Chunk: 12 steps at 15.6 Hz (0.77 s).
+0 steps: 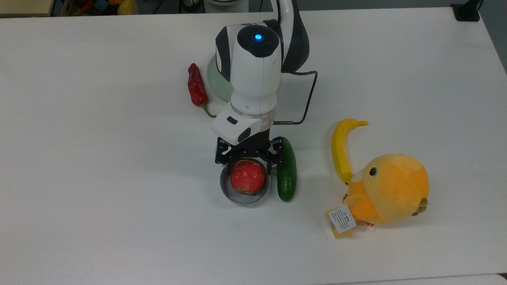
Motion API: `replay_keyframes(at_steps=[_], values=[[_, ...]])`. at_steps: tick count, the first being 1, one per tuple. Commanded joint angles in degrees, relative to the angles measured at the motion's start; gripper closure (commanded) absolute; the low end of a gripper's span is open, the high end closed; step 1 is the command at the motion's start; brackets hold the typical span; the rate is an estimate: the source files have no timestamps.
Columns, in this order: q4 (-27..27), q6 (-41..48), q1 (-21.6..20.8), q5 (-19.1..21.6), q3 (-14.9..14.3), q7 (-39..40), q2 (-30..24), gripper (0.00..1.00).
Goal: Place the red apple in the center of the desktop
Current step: 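Lower the gripper onto the red apple and close on it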
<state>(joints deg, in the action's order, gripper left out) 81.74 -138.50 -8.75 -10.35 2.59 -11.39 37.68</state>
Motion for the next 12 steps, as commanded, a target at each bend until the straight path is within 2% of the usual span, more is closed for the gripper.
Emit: replay_keyframes(at_steps=[1,2,4,5,6,7,12], values=[[-1.0,-1.5,0.1,-1.2,0.1,0.7,1.3,0.0],[-1.2,-1.4,0.1,-1.6,0.1,0.7,1.4,0.01],[-1.2,-1.4,0.3,-2.3,0.1,0.6,1.5,0.35],[-1.2,-1.4,0.3,-2.3,0.1,0.4,1.5,0.47],[-1.2,-1.4,0.4,-2.3,0.1,0.4,1.5,0.53],[-1.1,-1.4,0.4,-2.4,0.1,0.4,1.5,0.56],[-1.2,-1.4,0.5,-2.4,0.1,0.3,1.4,0.56]])
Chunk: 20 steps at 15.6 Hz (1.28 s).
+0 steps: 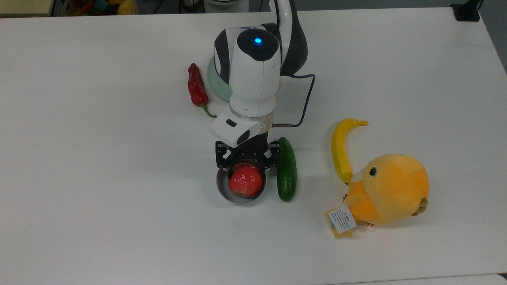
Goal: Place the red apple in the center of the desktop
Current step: 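Lift the red apple out of the bowl and carry it beside the chili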
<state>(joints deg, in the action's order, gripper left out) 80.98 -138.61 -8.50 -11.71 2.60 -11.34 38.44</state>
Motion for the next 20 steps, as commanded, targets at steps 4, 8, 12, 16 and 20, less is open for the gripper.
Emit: replay_keyframes(at_steps=[4,8,12,16,20], values=[[-0.3,-1.2,0.3,-0.9,0.1,0.0,-0.3,0.56],[1.9,-0.9,1.9,0.2,0.7,-0.1,-5.7,0.56],[7.7,-0.2,2.4,0.2,0.7,0.2,-12.8,0.56],[15.9,8.3,3.3,0.2,0.7,5.2,-21.4,0.56],[20.3,20.0,5.2,0.2,0.4,10.0,-26.9,0.55]])
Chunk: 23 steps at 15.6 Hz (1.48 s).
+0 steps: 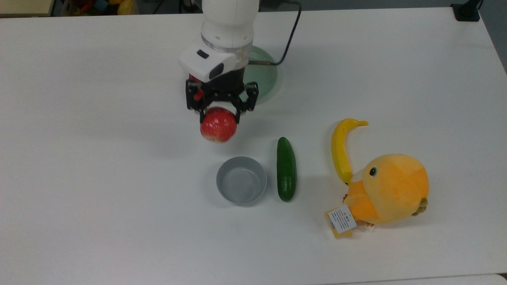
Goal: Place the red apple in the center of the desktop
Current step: 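Lift the red apple out of the bowl and carry it beside the chili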
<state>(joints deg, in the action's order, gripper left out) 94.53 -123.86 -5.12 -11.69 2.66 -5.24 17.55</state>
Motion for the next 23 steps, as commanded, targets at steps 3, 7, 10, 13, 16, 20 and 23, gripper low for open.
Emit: replay_keyframes(at_steps=[3,7,10,13,16,20,23], values=[[9.7,9.2,3.9,0.1,0.2,5.5,-8.0,0.55],[14.3,9.3,5.9,-0.1,-1.4,10.0,-8.8,0.55],[15.5,9.5,7.3,-0.3,-2.0,11.1,-7.8,0.55],[15.4,9.4,8.8,-0.7,-2.0,11.6,-5.9,0.55],[15.3,9.3,11.1,-0.8,-2.0,13.8,-3.7,0.55],[13.8,7.3,12.8,-0.4,-2.0,14.2,-3.4,0.55],[13.8,4.9,12.9,-0.3,-2.0,14.2,-3.1,0.55]])
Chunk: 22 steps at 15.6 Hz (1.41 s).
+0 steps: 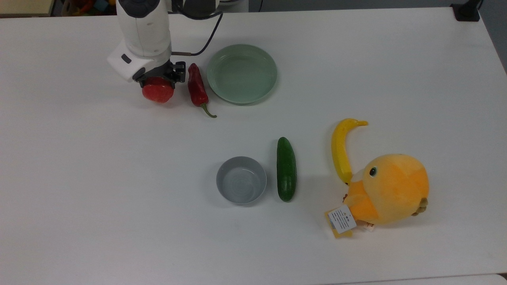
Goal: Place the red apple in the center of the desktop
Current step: 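Lower the red apple onto the table next to the red chili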
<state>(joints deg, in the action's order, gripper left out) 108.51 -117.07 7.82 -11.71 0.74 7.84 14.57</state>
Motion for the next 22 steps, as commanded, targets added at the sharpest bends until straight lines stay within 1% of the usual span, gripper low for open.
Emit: replay_keyframes(at_steps=[1,10,15,17,18,19,20,22], values=[[-0.3,-1.9,0.1,-0.3,-0.1,1.1,0.0,0.55],[-1.0,-4.0,-0.3,-0.2,-0.1,1.0,1.3,0.55],[-1.0,-4.0,-0.6,-0.2,-0.1,1.1,2.0,0.52],[-1.0,-4.0,-0.6,-0.4,0.0,1.1,2.0,0.38],[-1.0,-4.0,-0.6,-0.4,0.0,1.1,2.0,0.35],[-1.0,-4.0,-0.6,-0.6,-0.1,1.1,2.0,0.24],[-1.0,-4.0,-0.6,-0.7,0.0,1.1,2.0,0.16],[-1.0,-4.0,-0.6,-0.8,0.0,1.2,2.0,0.04]])
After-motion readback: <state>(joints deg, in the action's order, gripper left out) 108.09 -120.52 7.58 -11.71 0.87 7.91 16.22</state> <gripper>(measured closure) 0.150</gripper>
